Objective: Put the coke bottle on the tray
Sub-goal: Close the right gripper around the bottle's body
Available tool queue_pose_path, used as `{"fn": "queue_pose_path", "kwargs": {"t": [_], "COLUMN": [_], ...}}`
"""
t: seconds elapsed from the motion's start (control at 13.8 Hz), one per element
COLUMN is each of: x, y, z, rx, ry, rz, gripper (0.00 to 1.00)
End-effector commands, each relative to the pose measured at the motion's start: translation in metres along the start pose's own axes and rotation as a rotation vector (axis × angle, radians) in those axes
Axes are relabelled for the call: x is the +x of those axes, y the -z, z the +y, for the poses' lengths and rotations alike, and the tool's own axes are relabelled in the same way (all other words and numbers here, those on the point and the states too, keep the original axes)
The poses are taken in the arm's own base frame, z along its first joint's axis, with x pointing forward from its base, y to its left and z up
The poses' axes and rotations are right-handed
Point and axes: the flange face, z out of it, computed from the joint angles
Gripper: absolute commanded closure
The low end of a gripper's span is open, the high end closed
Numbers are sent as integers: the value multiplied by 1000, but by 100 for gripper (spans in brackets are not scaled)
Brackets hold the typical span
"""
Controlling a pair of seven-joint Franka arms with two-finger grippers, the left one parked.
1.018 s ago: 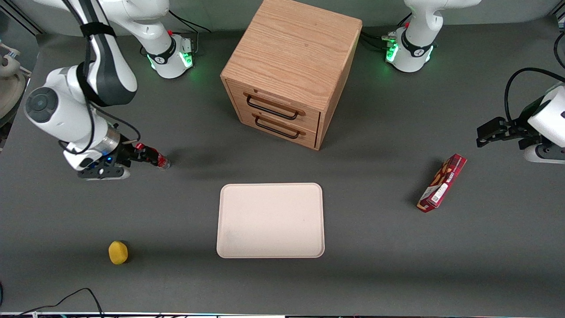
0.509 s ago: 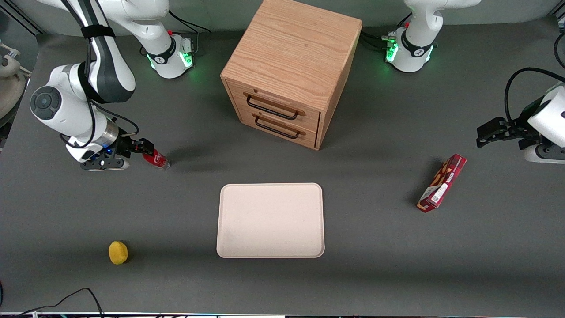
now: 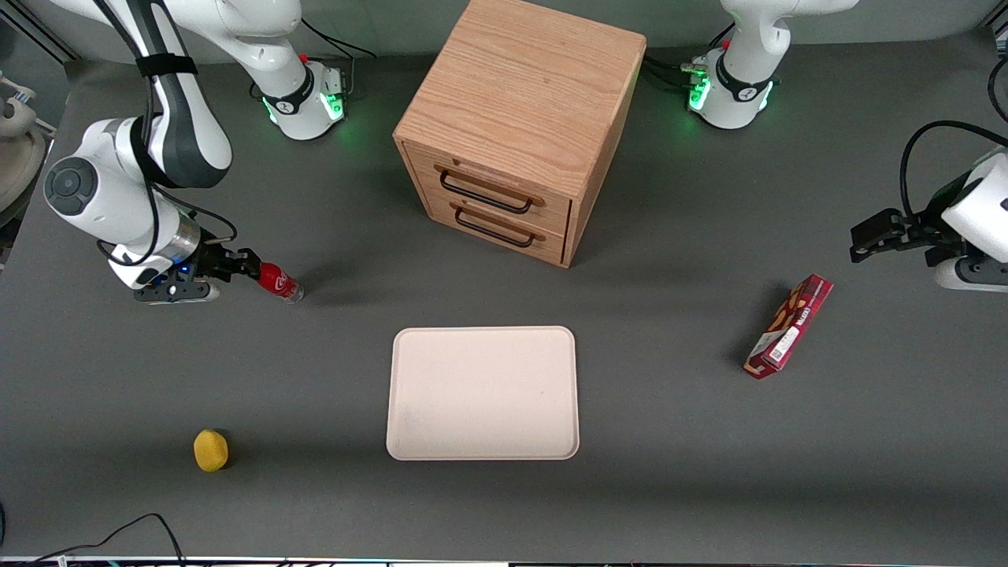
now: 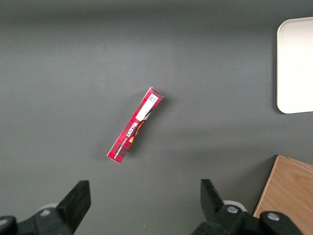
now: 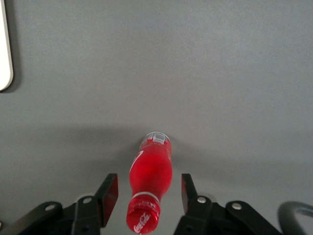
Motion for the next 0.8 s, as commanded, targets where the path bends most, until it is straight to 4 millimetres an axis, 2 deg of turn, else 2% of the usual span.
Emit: {"fn": "queue_pose_path", "kwargs": {"t": [0.0, 0.36, 0.58, 0.73], "x": [-16, -19, -23, -24], "y": [-10, -10, -6, -8], "z": [-1, -3, -6, -10], "rx": [-1, -2, -3, -2], "ry": [22, 11, 14, 19], "rz": [32, 27, 31, 25], "gripper": [39, 41, 53, 54]}}
